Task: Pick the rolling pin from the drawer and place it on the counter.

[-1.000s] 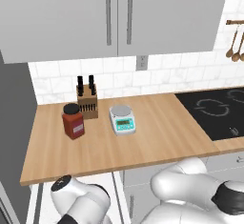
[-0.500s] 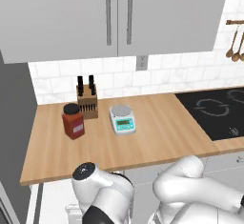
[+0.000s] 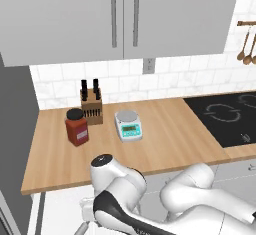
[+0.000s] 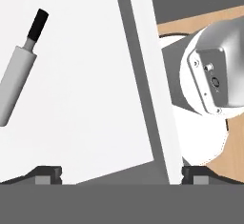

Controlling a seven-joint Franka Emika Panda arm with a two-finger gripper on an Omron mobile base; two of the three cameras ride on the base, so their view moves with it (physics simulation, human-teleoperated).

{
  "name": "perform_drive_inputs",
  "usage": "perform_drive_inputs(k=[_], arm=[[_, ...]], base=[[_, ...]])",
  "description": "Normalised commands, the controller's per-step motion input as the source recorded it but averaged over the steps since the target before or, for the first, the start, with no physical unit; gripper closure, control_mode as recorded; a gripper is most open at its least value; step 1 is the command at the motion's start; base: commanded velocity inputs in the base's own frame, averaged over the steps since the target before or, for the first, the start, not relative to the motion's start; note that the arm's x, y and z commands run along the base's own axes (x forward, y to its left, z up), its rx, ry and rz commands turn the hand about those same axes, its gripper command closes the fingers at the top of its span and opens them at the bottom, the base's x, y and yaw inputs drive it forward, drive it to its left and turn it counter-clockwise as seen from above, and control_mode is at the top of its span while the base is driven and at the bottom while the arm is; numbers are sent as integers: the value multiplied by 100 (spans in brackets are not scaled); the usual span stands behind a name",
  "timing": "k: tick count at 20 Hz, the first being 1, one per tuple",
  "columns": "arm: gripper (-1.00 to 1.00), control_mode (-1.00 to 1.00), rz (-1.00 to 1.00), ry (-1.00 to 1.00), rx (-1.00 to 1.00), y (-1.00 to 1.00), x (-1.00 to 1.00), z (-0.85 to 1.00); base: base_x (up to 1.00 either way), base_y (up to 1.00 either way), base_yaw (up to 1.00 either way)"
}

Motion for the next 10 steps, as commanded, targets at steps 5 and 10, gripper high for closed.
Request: perform_drive_inputs(k=[5,10], arm=[[-100,-100,0,0,0,16,47,-21],[-100,-100,0,0,0,52,51,-22]], base=[[0,0,0],[0,0,0]])
